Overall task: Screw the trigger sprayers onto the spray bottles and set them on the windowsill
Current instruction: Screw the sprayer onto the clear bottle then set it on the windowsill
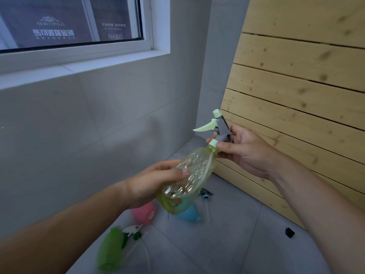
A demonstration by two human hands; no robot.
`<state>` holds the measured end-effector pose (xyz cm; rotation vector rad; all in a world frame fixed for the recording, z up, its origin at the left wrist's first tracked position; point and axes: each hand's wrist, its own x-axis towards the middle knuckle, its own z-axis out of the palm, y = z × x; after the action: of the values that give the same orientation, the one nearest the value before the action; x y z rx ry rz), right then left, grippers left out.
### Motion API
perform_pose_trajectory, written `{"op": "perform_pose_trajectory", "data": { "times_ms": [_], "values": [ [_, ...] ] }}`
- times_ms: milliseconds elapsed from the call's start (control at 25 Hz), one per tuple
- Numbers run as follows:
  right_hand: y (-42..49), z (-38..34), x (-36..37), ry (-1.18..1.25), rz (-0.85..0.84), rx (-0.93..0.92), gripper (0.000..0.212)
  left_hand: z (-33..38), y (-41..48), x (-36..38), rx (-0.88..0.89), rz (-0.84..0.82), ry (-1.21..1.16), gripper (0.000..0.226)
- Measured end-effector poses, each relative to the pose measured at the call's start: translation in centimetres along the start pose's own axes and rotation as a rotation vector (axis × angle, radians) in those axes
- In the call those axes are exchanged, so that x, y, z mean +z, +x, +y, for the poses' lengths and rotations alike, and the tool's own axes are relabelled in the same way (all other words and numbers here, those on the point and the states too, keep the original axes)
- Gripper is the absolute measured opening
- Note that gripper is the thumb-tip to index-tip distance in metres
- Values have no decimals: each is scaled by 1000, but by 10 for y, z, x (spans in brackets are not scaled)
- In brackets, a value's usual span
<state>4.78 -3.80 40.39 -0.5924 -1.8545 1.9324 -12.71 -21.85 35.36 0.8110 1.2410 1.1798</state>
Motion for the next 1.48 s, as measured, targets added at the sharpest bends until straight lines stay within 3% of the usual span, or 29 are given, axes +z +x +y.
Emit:
{"op": "perform_pose_trajectory", "data": {
  "times_ms": [240,360,600,840,1040,1200,1360,1480],
  "values": [
    [1,1,-1,159,-17,-58,46,6,-2,2,-119,-88,-234,41],
    [1,0,-6,150,-50,-51,54,5,1,2,-63,-30,-176,43],
    [4,5,-3,61,65,-133,34,3,6,11,77,78,-43,38],
    [4,0,-8,118,-35,-77,36,2,2,12,91,14,-70,37],
    [8,7,3,-143,130,-87,30,1,6,11,126,71,23,37],
    [7,4,4,82,119,-80,25,4,9,8,113,71,56,41],
    [8,8,10,-43,222,-86,27,5,9,7,139,85,66,39],
    [10,5,10,137,171,-39,27,7,10,8,154,80,75,37]
  ]
}}
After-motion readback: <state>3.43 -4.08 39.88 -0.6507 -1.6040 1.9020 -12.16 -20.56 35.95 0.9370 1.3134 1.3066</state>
